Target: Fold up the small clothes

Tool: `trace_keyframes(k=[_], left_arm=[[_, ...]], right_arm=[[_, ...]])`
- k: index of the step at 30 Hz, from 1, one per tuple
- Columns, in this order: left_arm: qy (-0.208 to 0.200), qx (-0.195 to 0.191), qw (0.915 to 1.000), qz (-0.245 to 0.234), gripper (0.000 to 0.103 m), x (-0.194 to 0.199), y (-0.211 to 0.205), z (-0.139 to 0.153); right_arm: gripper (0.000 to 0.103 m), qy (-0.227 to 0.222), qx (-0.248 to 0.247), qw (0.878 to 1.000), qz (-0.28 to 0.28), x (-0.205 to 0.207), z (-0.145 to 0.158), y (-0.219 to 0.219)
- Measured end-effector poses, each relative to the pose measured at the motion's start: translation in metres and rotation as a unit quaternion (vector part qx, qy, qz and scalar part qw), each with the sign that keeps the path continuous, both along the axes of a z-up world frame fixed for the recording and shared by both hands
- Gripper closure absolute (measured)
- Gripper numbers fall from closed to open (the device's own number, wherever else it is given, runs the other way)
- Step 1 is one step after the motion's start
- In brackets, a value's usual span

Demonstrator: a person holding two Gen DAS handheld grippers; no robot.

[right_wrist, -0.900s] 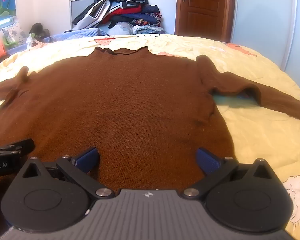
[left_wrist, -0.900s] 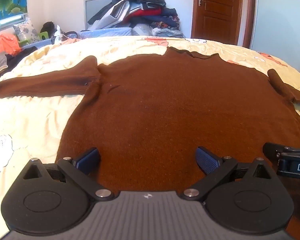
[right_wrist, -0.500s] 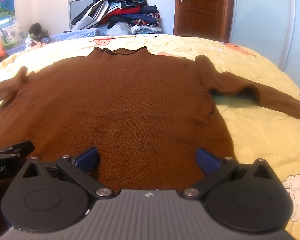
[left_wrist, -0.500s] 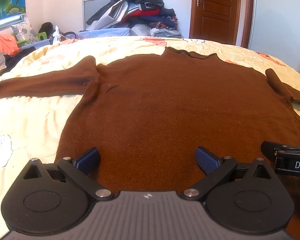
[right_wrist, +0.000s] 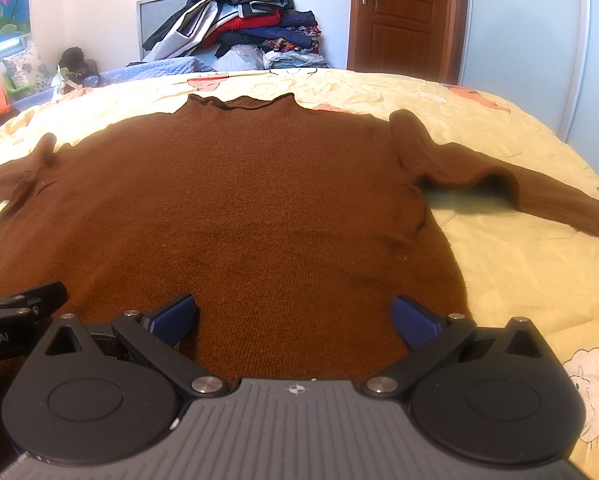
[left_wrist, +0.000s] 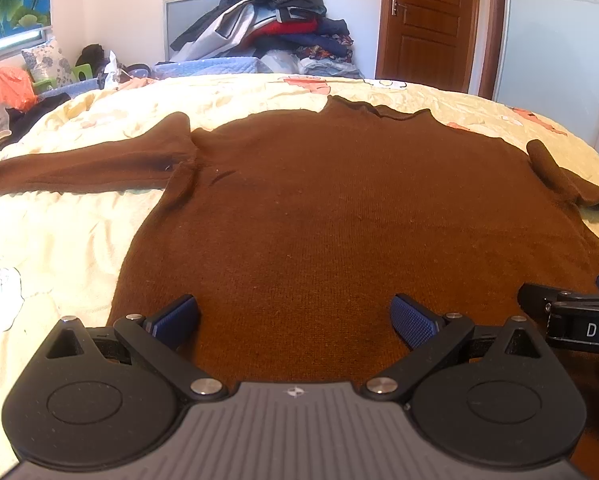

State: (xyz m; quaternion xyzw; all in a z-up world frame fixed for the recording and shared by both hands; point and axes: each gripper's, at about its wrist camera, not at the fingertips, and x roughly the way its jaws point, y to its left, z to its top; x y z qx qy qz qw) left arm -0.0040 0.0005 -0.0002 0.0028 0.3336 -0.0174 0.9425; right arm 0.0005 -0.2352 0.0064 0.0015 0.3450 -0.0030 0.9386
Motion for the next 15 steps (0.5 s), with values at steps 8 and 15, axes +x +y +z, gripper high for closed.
trace_keyframes(k=[8,15], left_arm=[[-0.001,-0.002,1.0000,-0.003,0.000,-0.0020,0.0003,0.0000],[0.000,-0.003,1.0000,-0.008,0.000,-0.0007,-0.0003,0.0004]], right_arm=[[0.000,0.000,-0.001,1.000,-0.002,0.0007,-0.0007,0.0001],[0.000,-0.001,-0.004,1.000,-0.010,-0.0015,0.0000,0.0018]])
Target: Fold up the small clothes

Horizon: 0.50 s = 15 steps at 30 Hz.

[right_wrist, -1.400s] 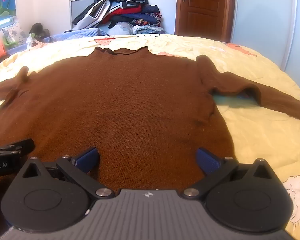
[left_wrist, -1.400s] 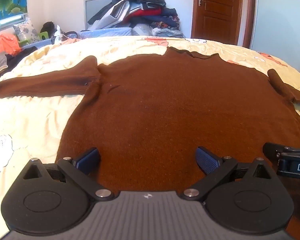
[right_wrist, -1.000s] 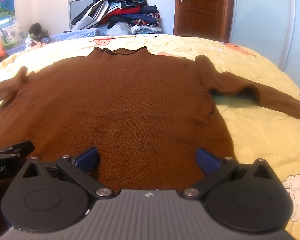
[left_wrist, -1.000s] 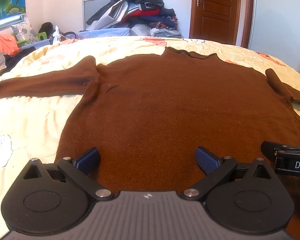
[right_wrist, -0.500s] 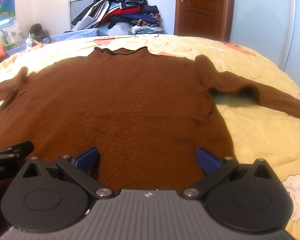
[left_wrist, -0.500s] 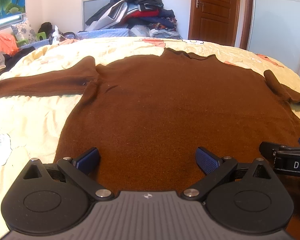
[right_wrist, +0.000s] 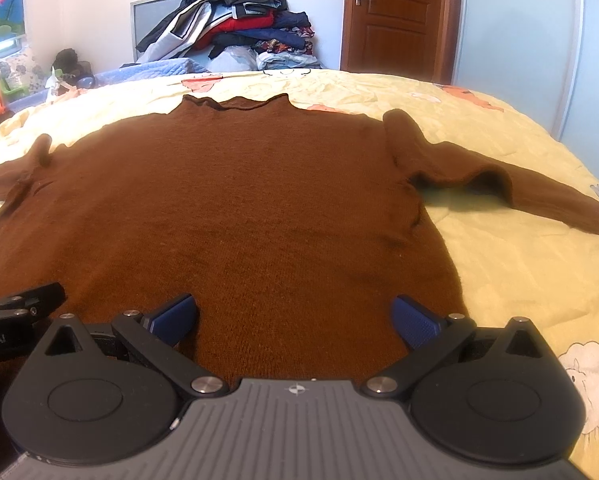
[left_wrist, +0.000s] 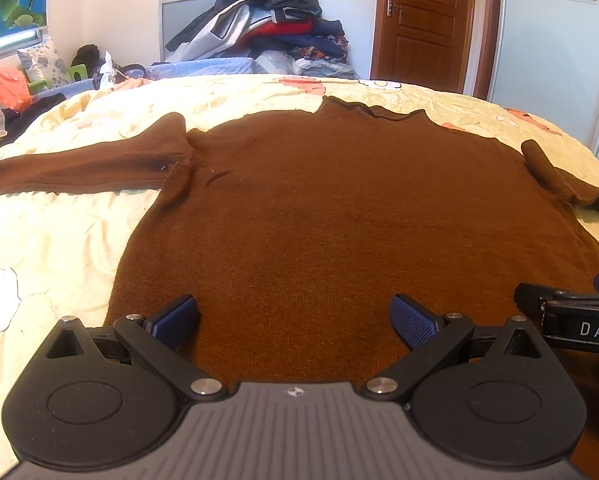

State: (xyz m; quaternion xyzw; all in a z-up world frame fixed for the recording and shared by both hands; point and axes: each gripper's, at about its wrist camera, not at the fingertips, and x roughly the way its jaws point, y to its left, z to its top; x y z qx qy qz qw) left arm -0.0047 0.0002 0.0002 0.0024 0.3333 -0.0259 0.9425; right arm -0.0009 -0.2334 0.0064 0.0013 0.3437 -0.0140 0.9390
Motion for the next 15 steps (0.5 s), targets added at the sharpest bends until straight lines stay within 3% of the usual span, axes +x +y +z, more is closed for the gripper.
trace_keyframes(k=[15], left_arm=[[0.000,0.005,1.0000,0.000,0.000,0.0007,-0.0013,-0.0009]], right_arm=[[0.000,-0.002,0.002,1.000,0.002,-0.0013,0.0008,0.0000]])
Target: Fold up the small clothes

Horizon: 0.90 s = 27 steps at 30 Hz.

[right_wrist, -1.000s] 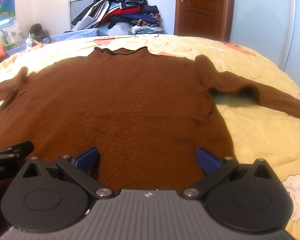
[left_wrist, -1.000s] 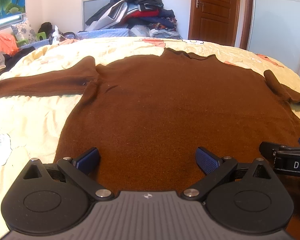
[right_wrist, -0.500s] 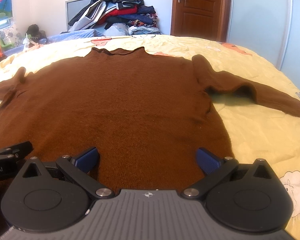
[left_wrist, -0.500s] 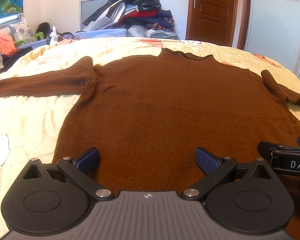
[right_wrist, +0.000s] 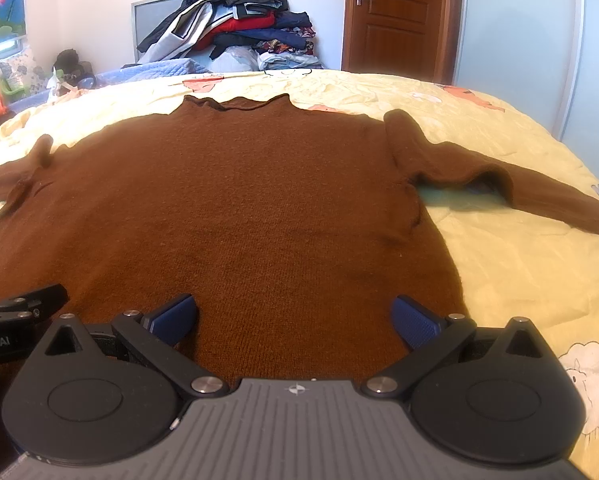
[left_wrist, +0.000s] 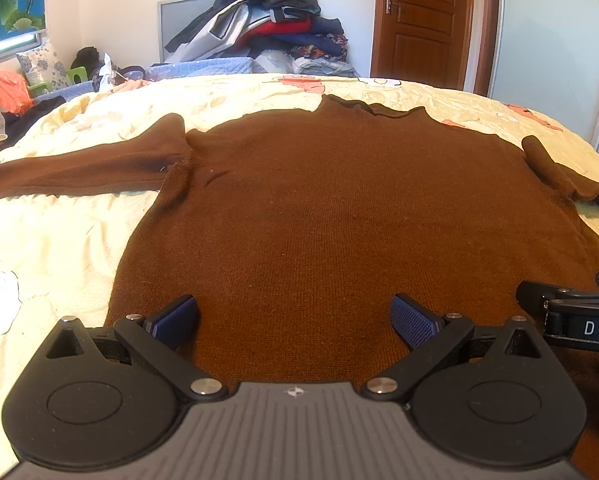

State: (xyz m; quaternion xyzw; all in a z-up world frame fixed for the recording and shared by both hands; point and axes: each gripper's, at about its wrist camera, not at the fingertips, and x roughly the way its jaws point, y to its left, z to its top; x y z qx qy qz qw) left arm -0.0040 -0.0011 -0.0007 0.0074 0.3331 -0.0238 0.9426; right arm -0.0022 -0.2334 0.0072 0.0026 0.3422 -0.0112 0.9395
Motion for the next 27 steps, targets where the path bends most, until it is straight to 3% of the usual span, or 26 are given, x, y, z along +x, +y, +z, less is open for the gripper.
trace_keyframes(k=[5,27], left_arm=[[-0.002,0.013,0.9999,0.004,0.000,-0.0023,-0.0043,-0.0002],[0.001,0.004,1.0000,0.007,0.000,0.0001,-0.0026,-0.0006]], right_arm=[[0.000,-0.001,0.001,1.000,0.002,-0.0020,0.0000,-0.0012],[0.000,0.000,-0.002,1.000,0.003,-0.0027,0.0000,0.0007]])
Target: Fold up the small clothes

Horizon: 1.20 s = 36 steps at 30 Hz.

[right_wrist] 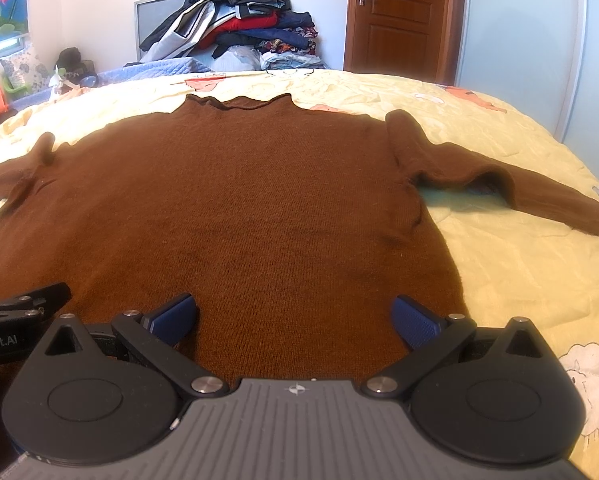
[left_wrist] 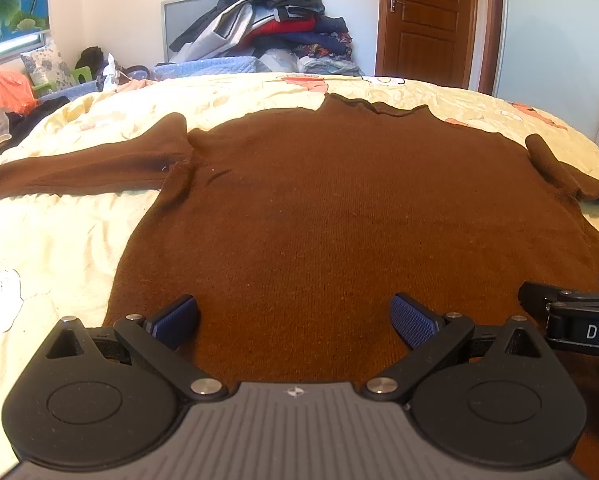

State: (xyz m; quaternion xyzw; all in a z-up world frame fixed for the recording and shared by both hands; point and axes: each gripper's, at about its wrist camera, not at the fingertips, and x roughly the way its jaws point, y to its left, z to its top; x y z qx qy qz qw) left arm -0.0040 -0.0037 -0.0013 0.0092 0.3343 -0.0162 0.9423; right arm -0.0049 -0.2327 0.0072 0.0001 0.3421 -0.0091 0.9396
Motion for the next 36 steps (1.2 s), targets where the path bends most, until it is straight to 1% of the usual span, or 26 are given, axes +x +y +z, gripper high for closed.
trace_keyframes(k=[4,7,15,16,17,18,19,20,21,23,24,25,26,27,28,29,30,31,32,33,34,36], left_arm=[[-0.003,-0.011,0.9999,-0.004,0.000,-0.002,0.004,0.000],[-0.001,0.002,1.0000,-0.005,0.000,-0.001,-0.001,0.000],[-0.001,-0.001,1.0000,-0.006,0.000,-0.001,0.001,0.000],[-0.001,-0.002,1.0000,-0.007,0.000,-0.001,0.001,0.000],[-0.001,-0.004,1.0000,-0.008,0.000,-0.001,0.002,0.000],[-0.001,-0.005,0.9999,-0.009,0.000,-0.002,0.002,0.000],[-0.001,-0.007,0.9999,-0.010,0.000,-0.002,0.003,0.001],[-0.001,-0.008,0.9999,-0.010,0.000,-0.002,0.003,0.000],[-0.001,-0.008,0.9999,-0.009,0.000,-0.001,0.003,0.000],[-0.001,-0.008,0.9999,-0.009,0.000,-0.001,0.003,0.000],[-0.001,-0.008,0.9999,-0.009,0.000,-0.001,0.004,0.000],[-0.001,-0.008,0.9999,-0.010,0.000,-0.001,0.003,0.000],[-0.001,-0.008,0.9999,-0.010,0.000,-0.001,0.003,0.000],[-0.001,-0.008,0.9999,-0.010,0.000,-0.001,0.003,0.000],[-0.001,-0.008,0.9999,-0.010,0.000,-0.001,0.003,0.000],[-0.001,-0.008,0.9999,-0.009,0.000,-0.001,0.003,0.000],[-0.001,-0.008,0.9999,-0.009,0.000,-0.001,0.002,0.001],[-0.001,-0.007,0.9999,-0.009,0.000,-0.001,0.002,0.000],[-0.001,-0.007,0.9999,-0.009,0.000,-0.001,0.002,0.001],[-0.001,-0.008,0.9999,-0.009,0.000,-0.001,0.002,0.001],[-0.001,-0.008,0.9999,-0.009,0.000,-0.001,0.002,0.001],[-0.001,-0.007,0.9999,-0.009,0.000,-0.001,0.002,0.000]], right_arm=[[0.000,-0.001,0.002,1.000,0.001,0.000,-0.001,0.002],[0.000,0.000,0.005,1.000,0.002,0.000,0.000,-0.001],[0.000,0.001,0.001,1.000,0.003,0.002,0.000,0.000],[0.000,0.004,0.001,1.000,0.007,0.003,0.001,-0.001],[0.000,0.015,0.003,1.000,0.025,0.005,0.005,-0.005],[0.001,0.013,0.014,0.999,0.035,0.005,0.012,-0.011],[0.000,-0.008,0.031,0.999,0.035,0.000,0.021,-0.023],[0.000,-0.048,0.053,0.997,0.025,-0.007,0.033,-0.040],[0.000,-0.095,0.075,0.993,0.006,-0.014,0.046,-0.064],[0.000,-0.150,0.095,0.983,-0.037,-0.023,0.061,-0.107],[0.000,-0.182,0.105,0.975,-0.075,-0.028,0.067,-0.139],[0.000,-0.188,0.121,0.968,-0.113,-0.028,0.071,-0.169],[0.000,-0.167,0.149,0.964,-0.147,-0.023,0.072,-0.203],[0.000,-0.145,0.191,0.954,-0.177,-0.020,0.071,-0.238],[0.000,-0.132,0.243,0.938,-0.210,-0.018,0.067,-0.273],[0.000,-0.129,0.300,0.911,-0.251,-0.022,0.059,-0.311],[0.001,-0.136,0.353,0.876,-0.299,-0.028,0.048,-0.349],[0.002,-0.145,0.379,0.854,-0.325,-0.033,0.042,-0.371],[0.006,-0.148,0.402,0.835,-0.346,-0.037,0.036,-0.392],[0.010,-0.148,0.421,0.820,-0.358,-0.040,0.029,-0.412],[0.011,-0.143,0.432,0.811,-0.368,-0.041,0.024,-0.423],[0.020,-0.134,0.450,0.800,-0.374,-0.040,0.014,-0.436]])
